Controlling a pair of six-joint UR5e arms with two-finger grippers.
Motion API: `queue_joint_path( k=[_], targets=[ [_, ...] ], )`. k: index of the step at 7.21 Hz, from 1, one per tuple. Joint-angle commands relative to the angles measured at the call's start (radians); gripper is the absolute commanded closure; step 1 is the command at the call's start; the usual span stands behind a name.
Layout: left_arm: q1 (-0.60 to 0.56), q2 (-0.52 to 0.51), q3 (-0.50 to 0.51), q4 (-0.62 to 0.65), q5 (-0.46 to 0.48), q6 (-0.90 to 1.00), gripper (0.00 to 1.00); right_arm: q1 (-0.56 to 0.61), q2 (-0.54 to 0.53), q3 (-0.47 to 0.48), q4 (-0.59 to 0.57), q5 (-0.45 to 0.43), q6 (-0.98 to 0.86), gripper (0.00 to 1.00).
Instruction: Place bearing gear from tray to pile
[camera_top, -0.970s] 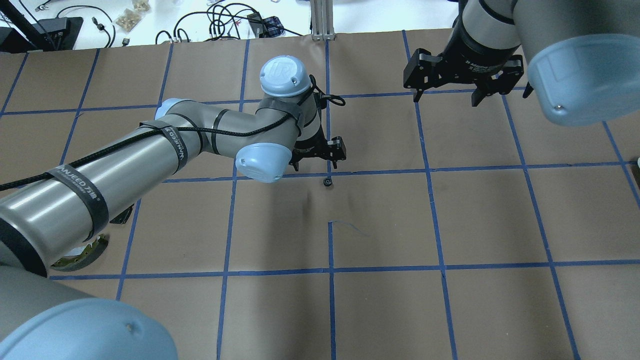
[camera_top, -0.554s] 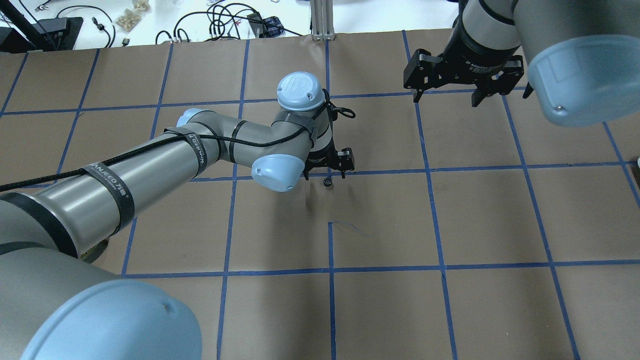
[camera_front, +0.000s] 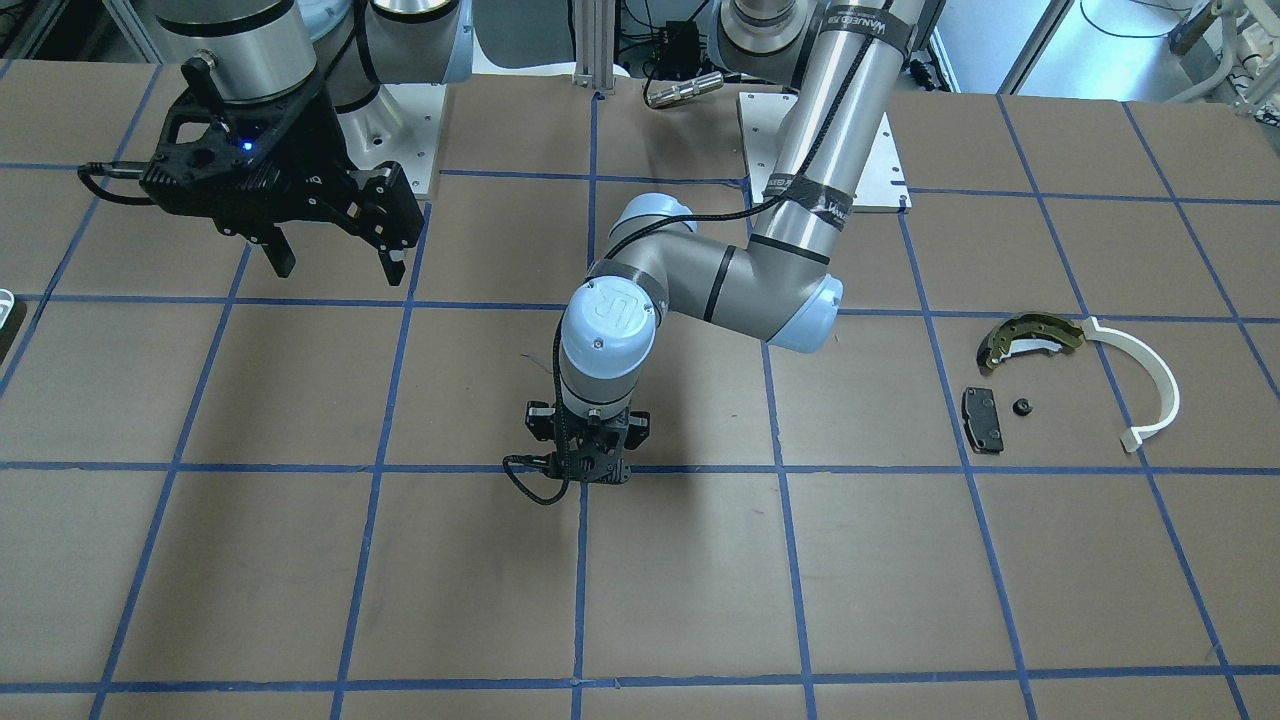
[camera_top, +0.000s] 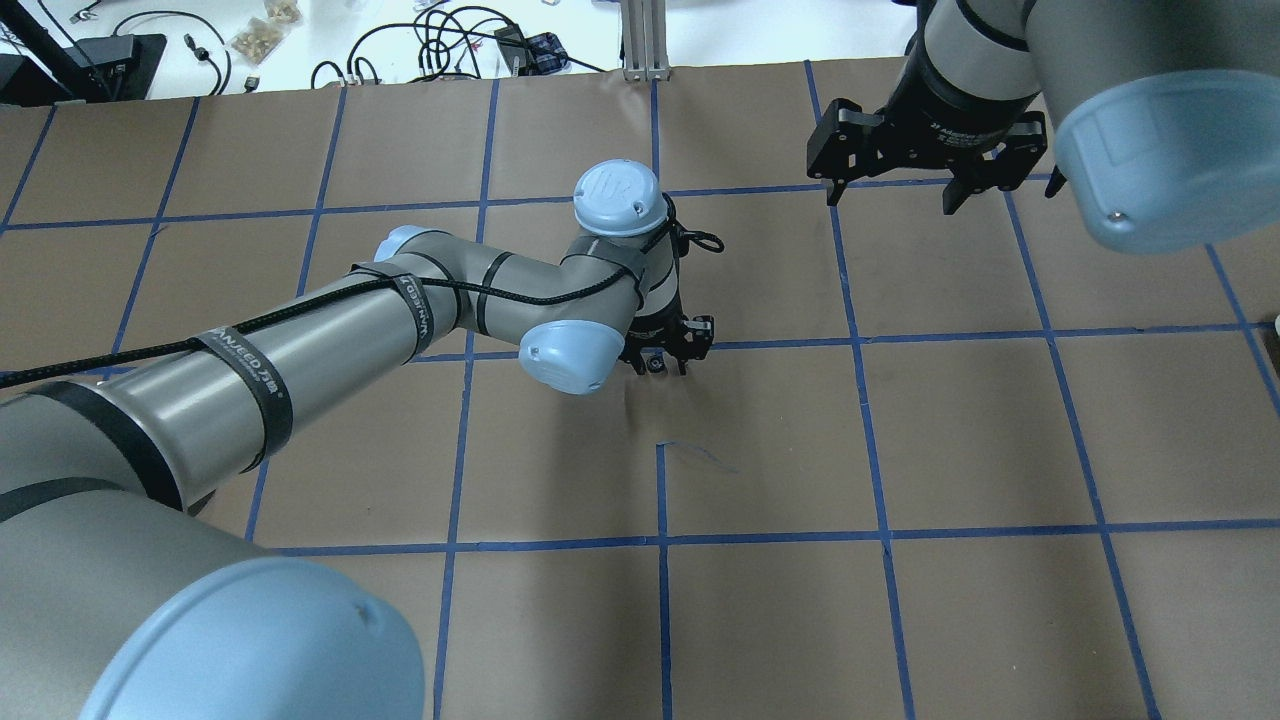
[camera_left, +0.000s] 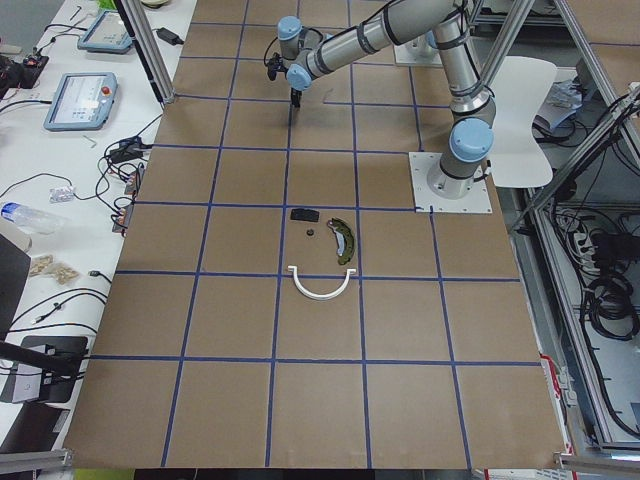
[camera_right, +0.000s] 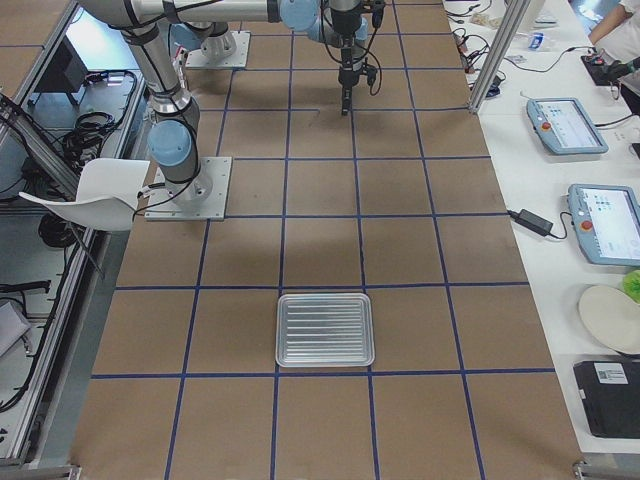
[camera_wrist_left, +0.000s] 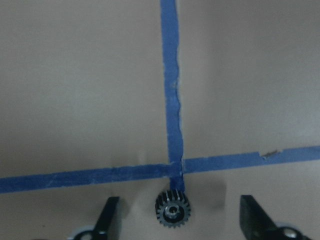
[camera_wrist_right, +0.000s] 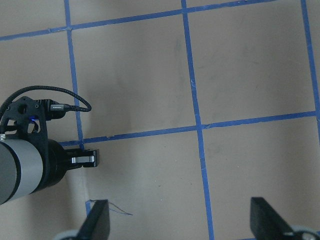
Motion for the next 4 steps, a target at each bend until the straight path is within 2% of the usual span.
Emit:
queue_joint_path(
  k=[1, 4],
  targets=[
    [0.0, 0.0, 0.0, 0.0, 0.002, 0.003, 1.0, 0.0, 0.003, 0.0, -0.001, -0.001, 0.0, 0.0],
    [0.029, 0.043, 0.018, -0.04, 0.007, 0.018, 1.0, 0.0, -0.002, 0.0, -0.001, -0.003, -0.002, 0.0]
  ],
)
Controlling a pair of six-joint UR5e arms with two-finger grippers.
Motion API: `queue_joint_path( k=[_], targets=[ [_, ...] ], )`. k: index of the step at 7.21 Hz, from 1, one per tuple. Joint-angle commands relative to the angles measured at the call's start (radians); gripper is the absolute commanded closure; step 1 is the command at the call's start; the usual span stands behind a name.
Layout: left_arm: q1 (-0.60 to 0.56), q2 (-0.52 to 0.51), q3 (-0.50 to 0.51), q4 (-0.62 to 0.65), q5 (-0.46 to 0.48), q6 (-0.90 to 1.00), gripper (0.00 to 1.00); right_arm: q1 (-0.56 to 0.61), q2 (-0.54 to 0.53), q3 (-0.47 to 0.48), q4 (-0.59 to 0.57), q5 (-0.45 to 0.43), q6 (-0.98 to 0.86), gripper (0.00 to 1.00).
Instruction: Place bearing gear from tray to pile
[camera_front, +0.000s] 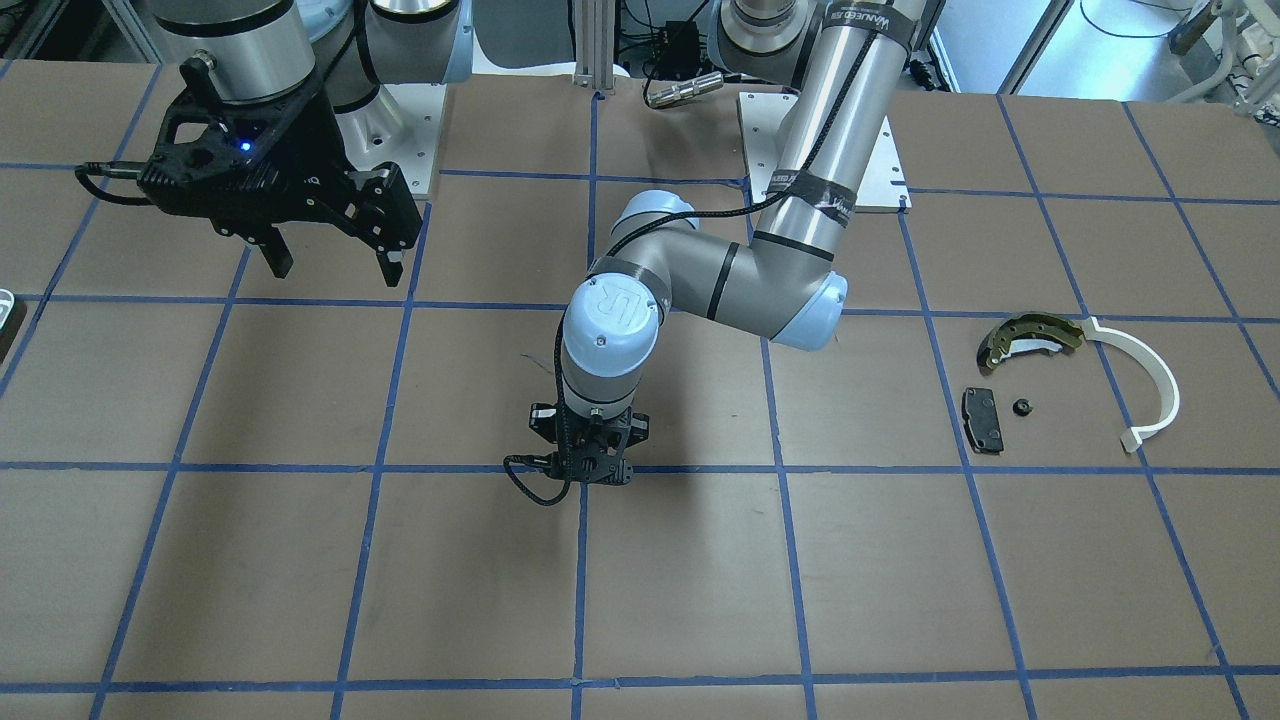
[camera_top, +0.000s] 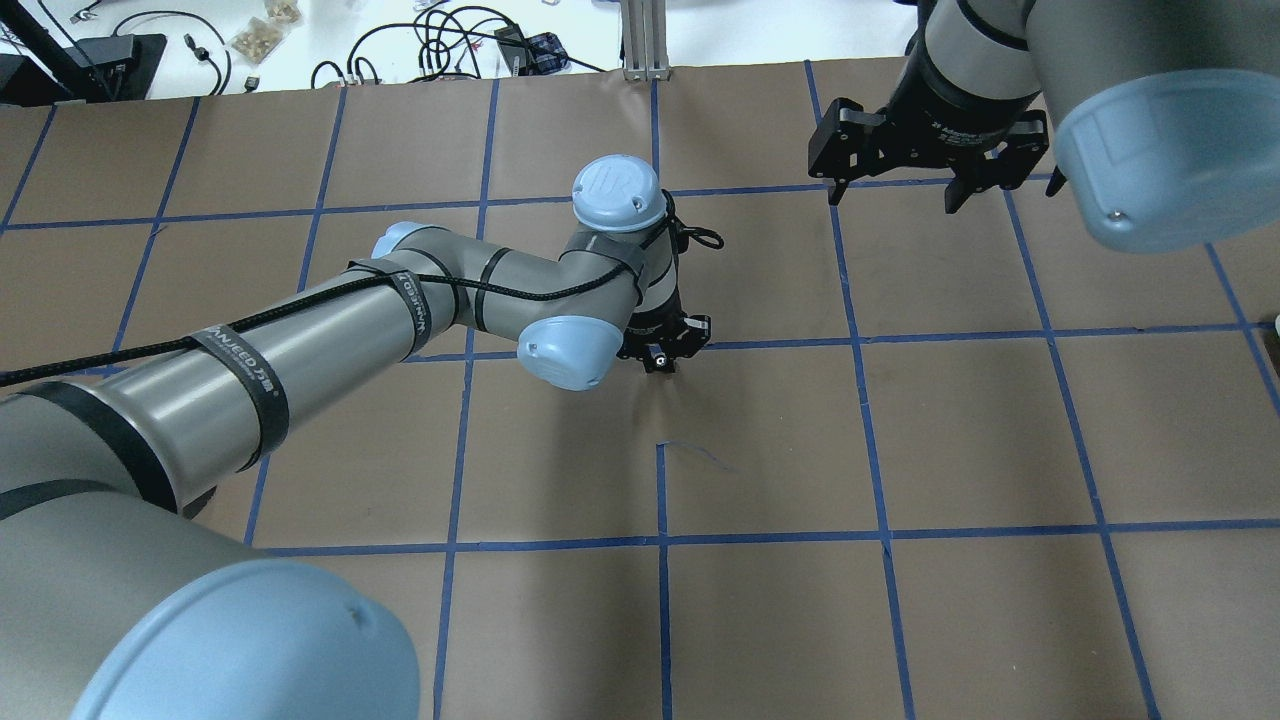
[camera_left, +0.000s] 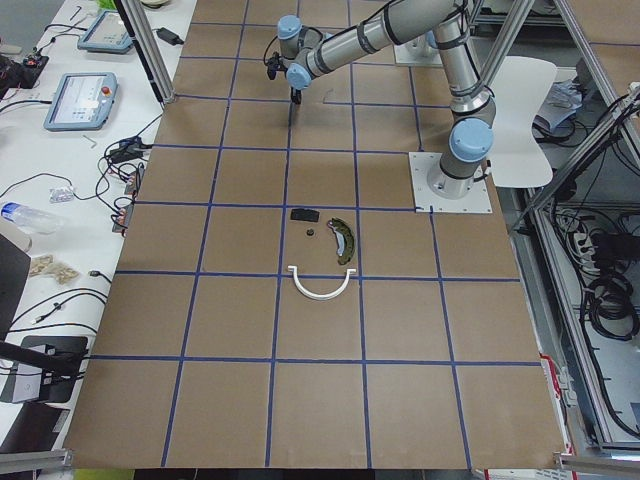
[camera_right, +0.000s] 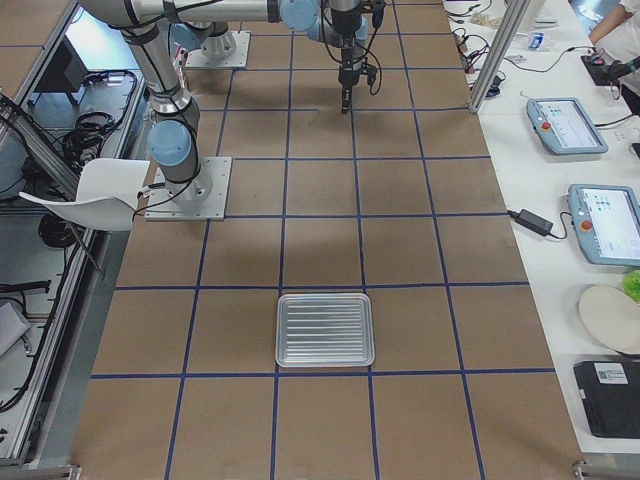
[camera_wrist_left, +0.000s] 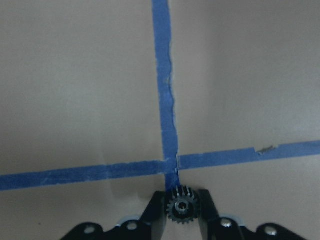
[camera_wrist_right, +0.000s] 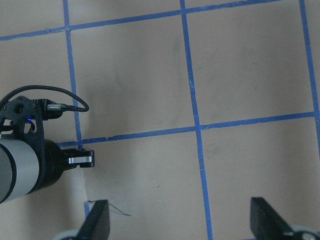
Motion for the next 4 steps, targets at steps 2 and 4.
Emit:
queue_joint_path(
  k=[2, 4],
  targets=[
    [0.149, 0.076, 0.037, -0.137, 0.003, 0.138, 1.0, 0.0, -0.001, -0.001, 0.0, -0.003, 0.0, 0.0],
    [0.329, 0.132, 0.088, -0.304, 0.115, 0.316, 1.0, 0.0, -0.001, -0.001, 0.0, 0.001, 0.0, 0.0]
  ],
)
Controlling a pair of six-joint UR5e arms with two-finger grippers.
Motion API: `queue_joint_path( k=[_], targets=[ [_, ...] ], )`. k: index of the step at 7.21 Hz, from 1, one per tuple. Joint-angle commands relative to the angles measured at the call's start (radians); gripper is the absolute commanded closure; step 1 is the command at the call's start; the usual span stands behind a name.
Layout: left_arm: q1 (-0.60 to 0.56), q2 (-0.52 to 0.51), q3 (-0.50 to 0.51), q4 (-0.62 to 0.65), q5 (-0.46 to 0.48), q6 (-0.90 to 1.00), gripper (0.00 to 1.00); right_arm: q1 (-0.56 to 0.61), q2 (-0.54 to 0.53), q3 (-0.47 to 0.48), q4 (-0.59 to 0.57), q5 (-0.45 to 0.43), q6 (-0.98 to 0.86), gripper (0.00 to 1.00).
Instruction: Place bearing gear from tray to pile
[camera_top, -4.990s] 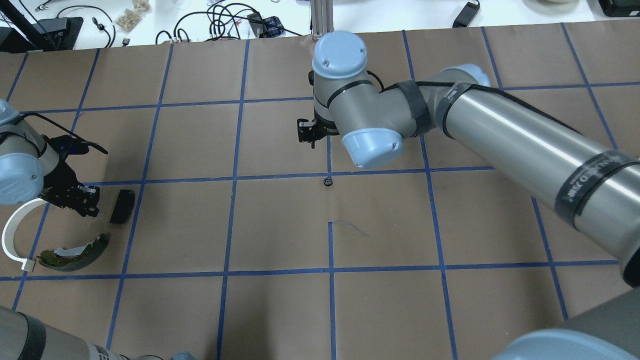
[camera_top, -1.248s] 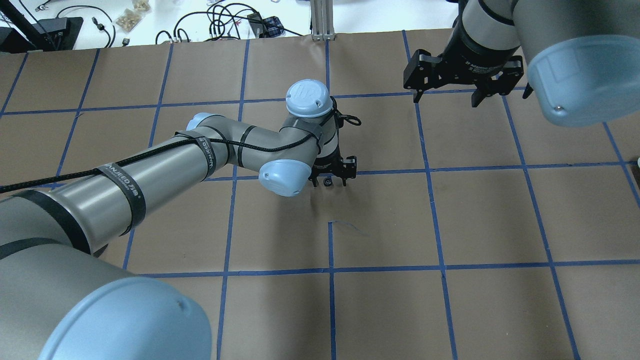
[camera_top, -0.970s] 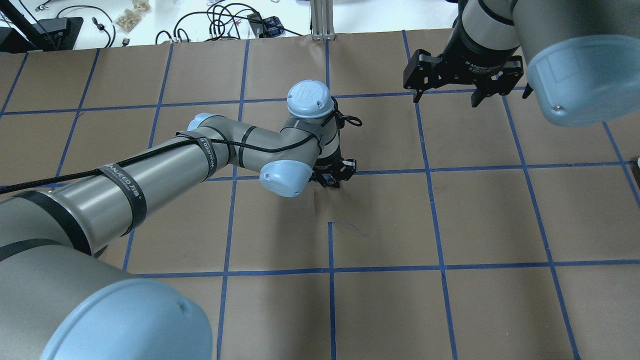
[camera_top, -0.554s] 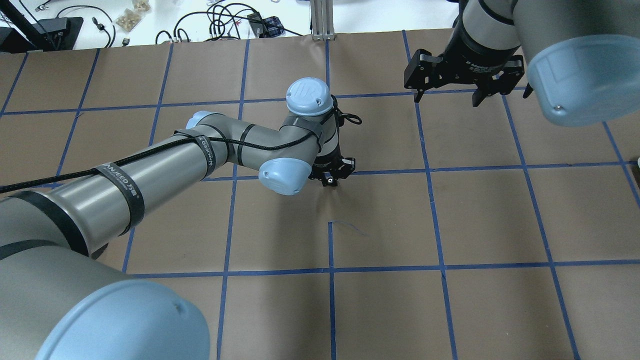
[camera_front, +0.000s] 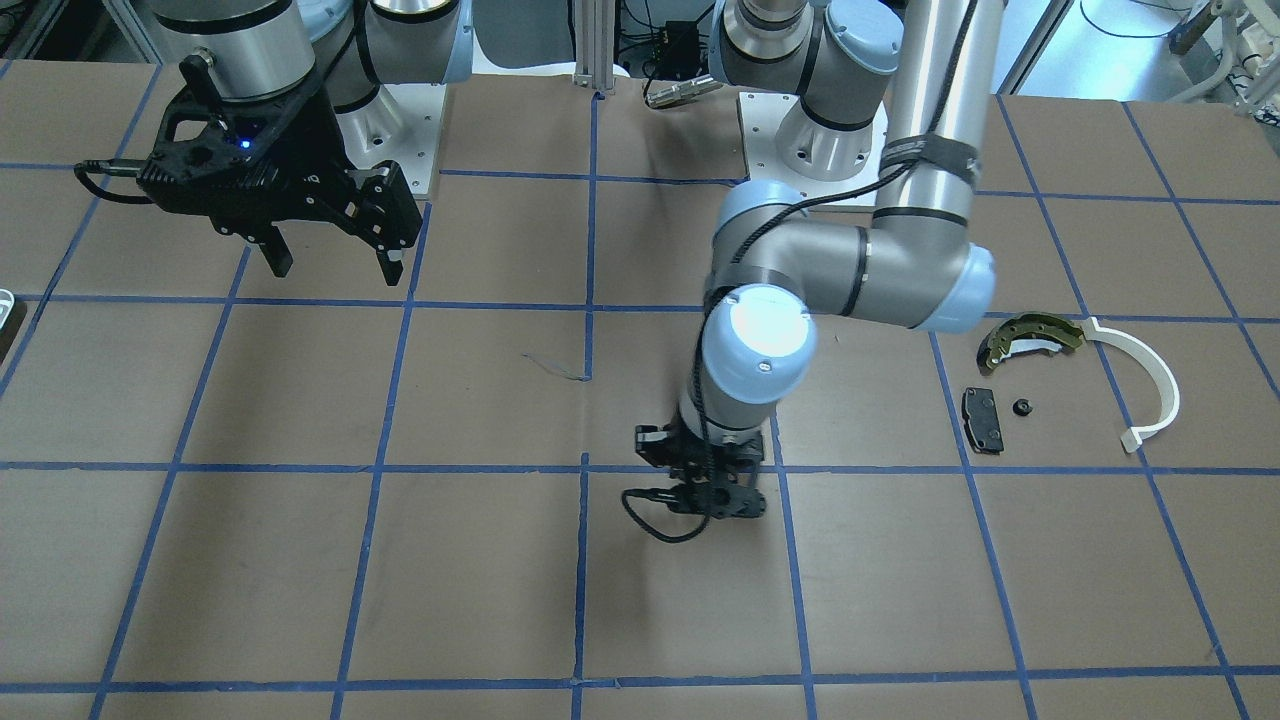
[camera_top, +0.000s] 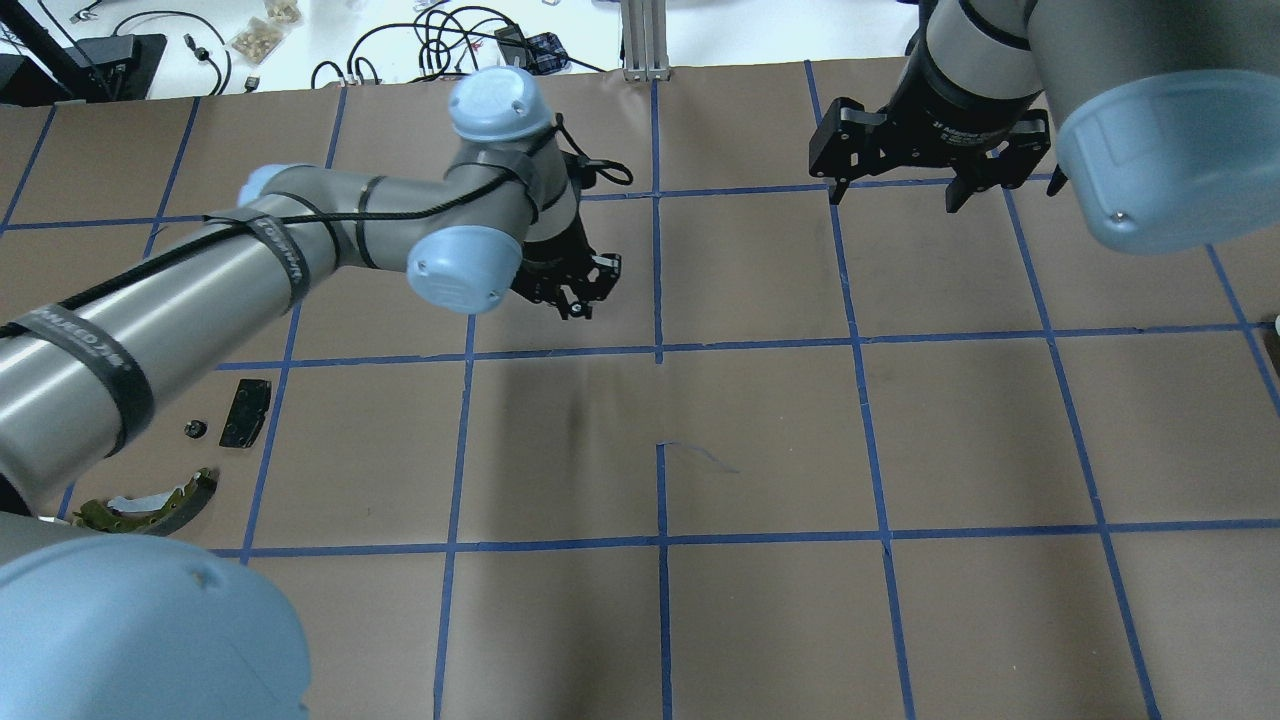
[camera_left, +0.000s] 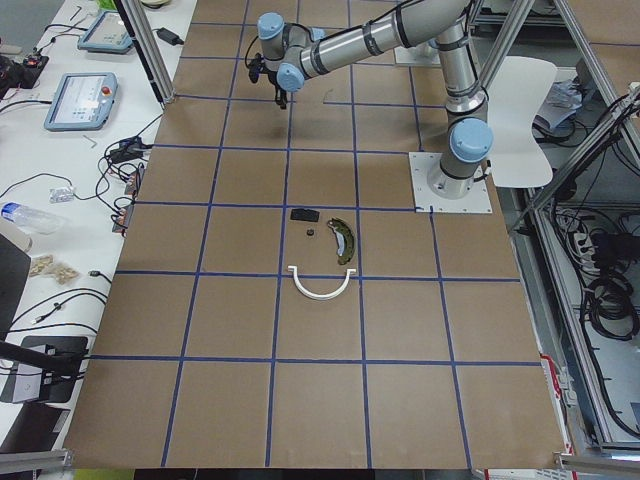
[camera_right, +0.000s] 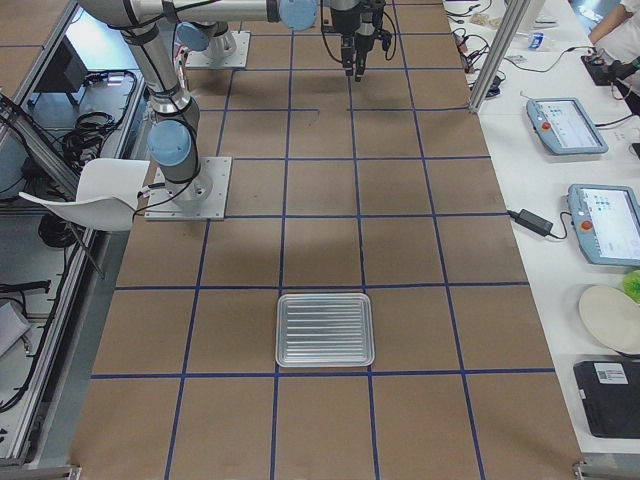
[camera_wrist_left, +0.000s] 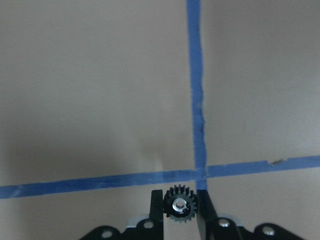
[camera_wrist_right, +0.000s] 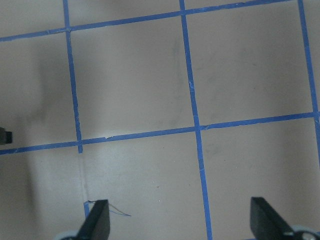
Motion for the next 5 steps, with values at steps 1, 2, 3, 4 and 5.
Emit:
queue_joint_path(
  k=[1, 2, 3, 4, 5],
  targets=[
    [0.214, 0.065, 0.042, -0.178, 0.135, 0.274, 1.0, 0.0, 0.0, 0.0, 0.0, 0.003, 0.0, 0.0],
    [0.318, 0.089, 0.025, -0.191, 0.198, 0.389, 1.0, 0.0, 0.0, 0.0, 0.0, 0.003, 0.002, 0.0],
    [0.423, 0.093, 0.022, -0.192, 0.205, 0.504, 1.0, 0.0, 0.0, 0.0, 0.0, 0.003, 0.003, 0.0],
    [0.528, 0.093, 0.015, -0.192, 0.204, 0.616, 1.0, 0.0, 0.0, 0.0, 0.0, 0.003, 0.002, 0.0],
    [0.601, 0.094, -0.005, -0.184, 0.204, 0.675, 1.0, 0.0, 0.0, 0.0, -0.002, 0.003, 0.002, 0.0]
  ],
)
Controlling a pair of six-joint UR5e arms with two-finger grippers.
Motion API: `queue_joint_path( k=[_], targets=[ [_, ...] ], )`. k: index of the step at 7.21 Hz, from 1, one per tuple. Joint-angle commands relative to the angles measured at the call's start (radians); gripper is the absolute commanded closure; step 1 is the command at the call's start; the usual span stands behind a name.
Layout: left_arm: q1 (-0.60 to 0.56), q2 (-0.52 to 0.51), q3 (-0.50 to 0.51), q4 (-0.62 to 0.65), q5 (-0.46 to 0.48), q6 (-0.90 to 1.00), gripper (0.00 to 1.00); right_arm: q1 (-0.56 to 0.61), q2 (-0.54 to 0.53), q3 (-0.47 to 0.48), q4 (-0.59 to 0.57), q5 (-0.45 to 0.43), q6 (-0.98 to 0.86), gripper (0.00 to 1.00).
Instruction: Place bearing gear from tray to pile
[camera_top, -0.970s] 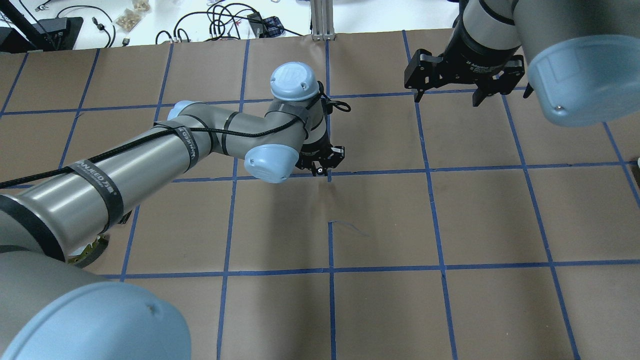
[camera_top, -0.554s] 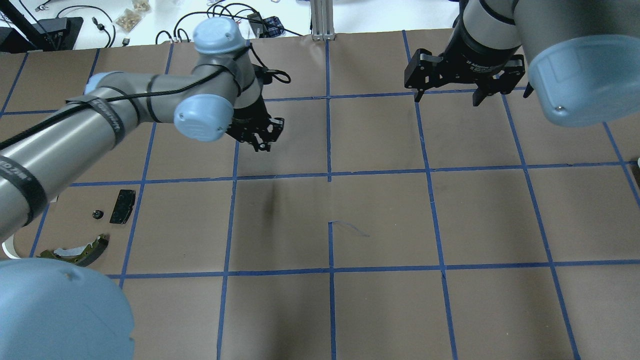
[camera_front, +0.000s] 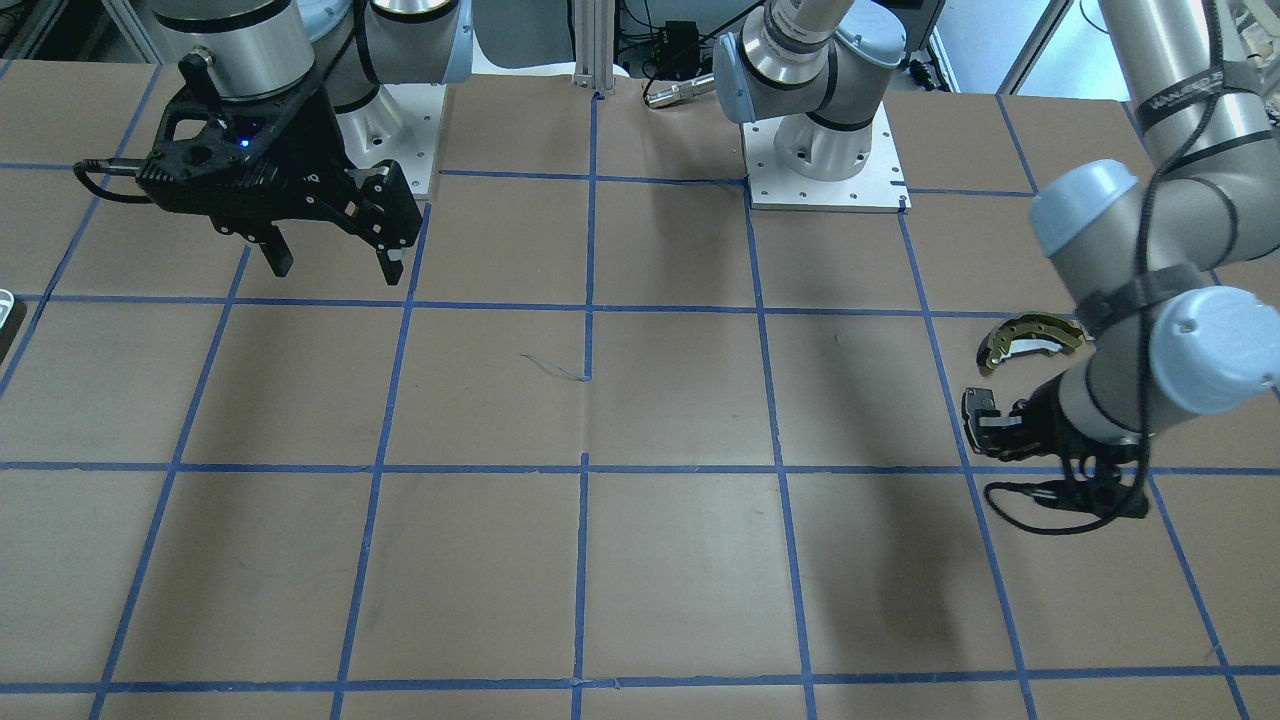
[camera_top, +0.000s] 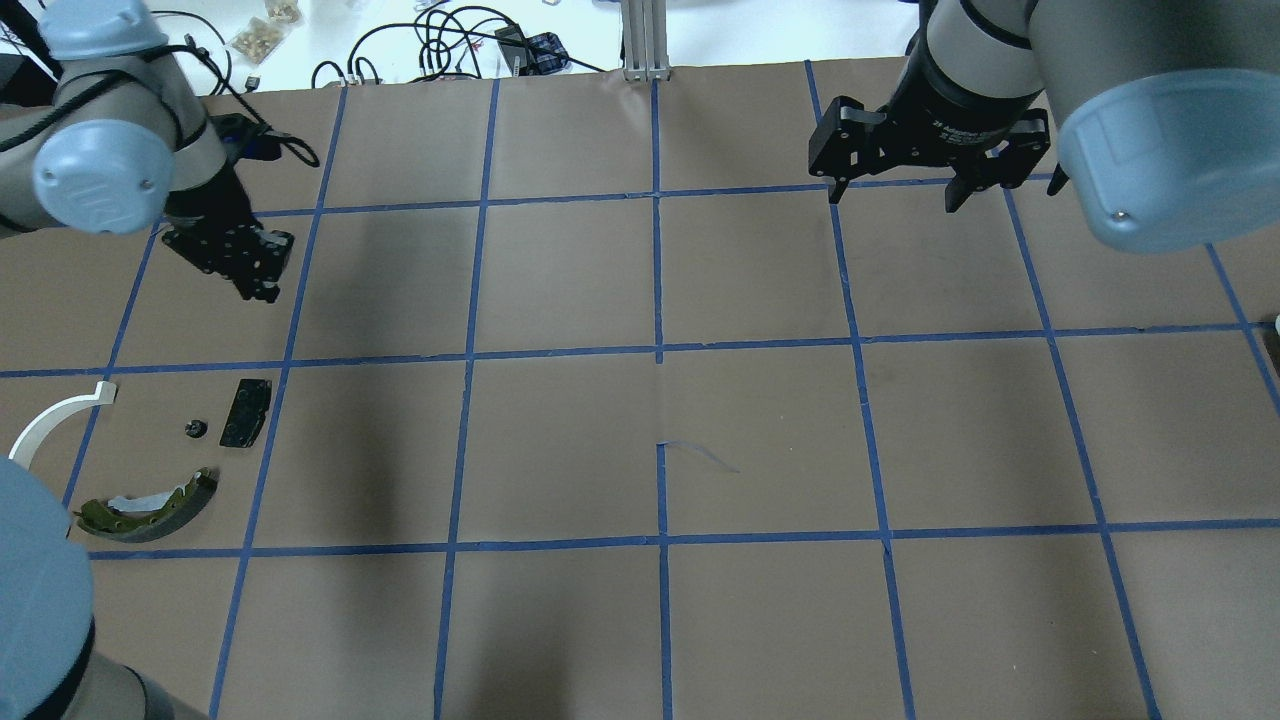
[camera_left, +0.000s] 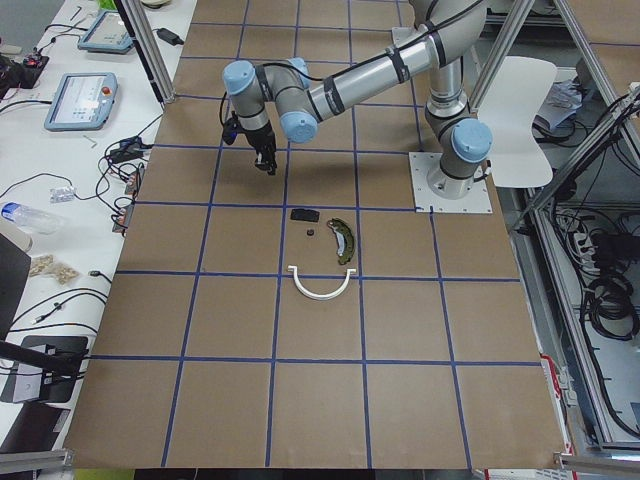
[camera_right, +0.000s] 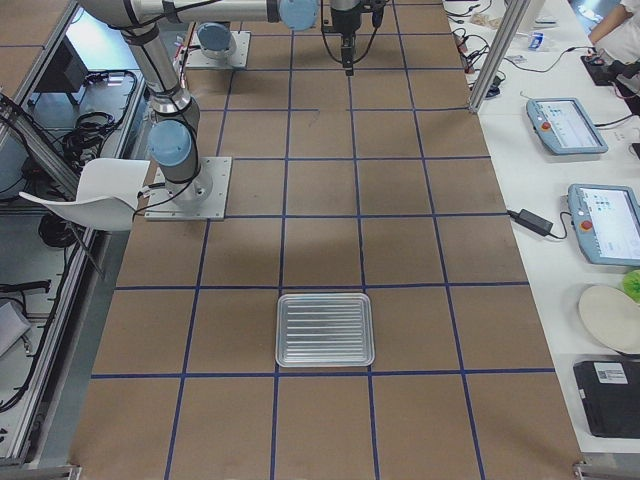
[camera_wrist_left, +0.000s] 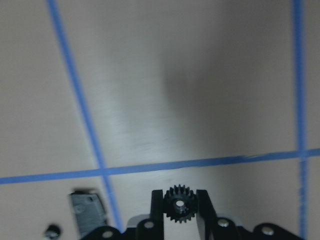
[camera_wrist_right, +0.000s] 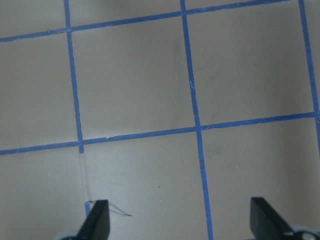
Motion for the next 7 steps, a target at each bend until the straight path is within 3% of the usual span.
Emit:
queue_joint_path(
  k=[1, 3, 7],
  targets=[
    [0.155, 0.006, -0.048, 0.017, 0.004, 0.136, 1.0, 0.0, 0.0, 0.0, -0.001, 0.0, 0.001, 0.0],
    [0.247, -0.009, -0.084, 0.074, -0.002, 0.241, 1.0, 0.0, 0.0, 0.0, -0.001, 0.0, 0.0, 0.0],
    [0.276, -0.034, -0.163, 0.166, -0.005, 0.302, 1.0, -0.001, -0.006, 0.0, -0.009, 0.002, 0.0, 0.0]
  ],
)
